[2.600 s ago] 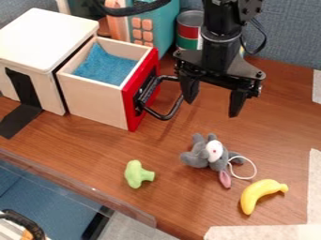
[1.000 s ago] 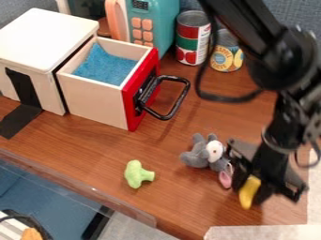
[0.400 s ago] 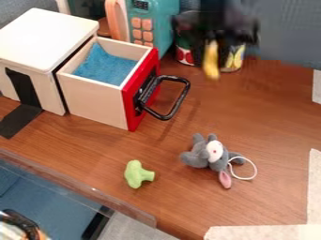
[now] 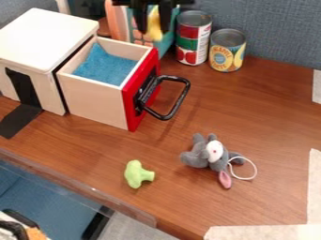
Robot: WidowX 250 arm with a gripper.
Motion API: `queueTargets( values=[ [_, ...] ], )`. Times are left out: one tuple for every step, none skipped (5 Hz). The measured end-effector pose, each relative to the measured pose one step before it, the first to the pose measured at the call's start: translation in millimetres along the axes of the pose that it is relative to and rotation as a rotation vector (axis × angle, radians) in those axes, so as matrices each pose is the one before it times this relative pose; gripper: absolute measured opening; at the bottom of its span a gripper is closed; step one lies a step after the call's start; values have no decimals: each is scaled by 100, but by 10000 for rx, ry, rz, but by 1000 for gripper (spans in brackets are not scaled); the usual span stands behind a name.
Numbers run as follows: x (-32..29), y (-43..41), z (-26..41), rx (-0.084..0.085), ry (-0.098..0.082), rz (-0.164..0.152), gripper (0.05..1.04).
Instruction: Put the banana inside the drawer
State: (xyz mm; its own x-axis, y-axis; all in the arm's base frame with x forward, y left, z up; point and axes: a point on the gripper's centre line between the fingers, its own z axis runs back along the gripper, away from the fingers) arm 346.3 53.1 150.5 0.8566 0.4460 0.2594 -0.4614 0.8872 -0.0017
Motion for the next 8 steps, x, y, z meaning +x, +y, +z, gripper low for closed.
queueTargets(
  values=[
    [794,3492,-1411,762,2,896,345],
    [406,2868,-1156,507,151,1065,345],
    [-128,1391,-1514,416,598,893,345],
    [-200,437,-886,-65,491,550,406],
    [-226,-338,-1022,-202,373,-34,718],
    [456,-451,-189,-249,-317,59,980],
    [-90,-232,-2,-175,71,-173,1004],
    [184,146,2238,-723,-225,-154,1001]
  ],
)
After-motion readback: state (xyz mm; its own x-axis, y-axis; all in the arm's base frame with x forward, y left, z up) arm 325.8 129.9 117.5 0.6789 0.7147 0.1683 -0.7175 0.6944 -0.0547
